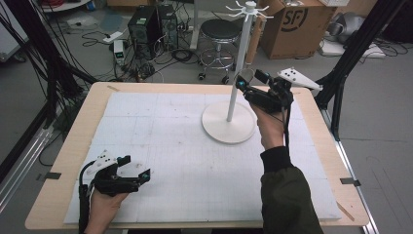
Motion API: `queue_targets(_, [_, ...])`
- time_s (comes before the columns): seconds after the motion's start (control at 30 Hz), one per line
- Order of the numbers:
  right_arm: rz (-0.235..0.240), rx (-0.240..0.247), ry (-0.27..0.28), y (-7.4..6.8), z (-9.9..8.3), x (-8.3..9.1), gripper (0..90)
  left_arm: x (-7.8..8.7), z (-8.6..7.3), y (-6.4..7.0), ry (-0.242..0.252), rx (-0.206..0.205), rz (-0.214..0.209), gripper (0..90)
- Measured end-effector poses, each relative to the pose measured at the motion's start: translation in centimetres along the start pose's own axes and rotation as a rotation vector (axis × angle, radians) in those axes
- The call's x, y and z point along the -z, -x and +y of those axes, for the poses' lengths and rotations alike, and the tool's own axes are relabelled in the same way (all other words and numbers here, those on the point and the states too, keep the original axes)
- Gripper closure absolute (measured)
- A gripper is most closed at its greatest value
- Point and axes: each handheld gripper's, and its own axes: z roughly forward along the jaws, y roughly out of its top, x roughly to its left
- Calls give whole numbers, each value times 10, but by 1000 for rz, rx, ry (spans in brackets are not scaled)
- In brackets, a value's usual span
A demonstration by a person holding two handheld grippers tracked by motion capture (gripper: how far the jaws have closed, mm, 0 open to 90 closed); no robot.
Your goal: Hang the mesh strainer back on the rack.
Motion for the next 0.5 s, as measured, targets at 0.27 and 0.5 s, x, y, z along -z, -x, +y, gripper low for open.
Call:
queue_targets(0.27, [31, 1, -26, -4, -13, 11, 192, -1, 1, 1, 4, -4, -10, 17])
queue_targets(0.5, [42, -12, -64, -1, -35, 22, 159, -1, 2, 1, 11, -4, -15, 17])
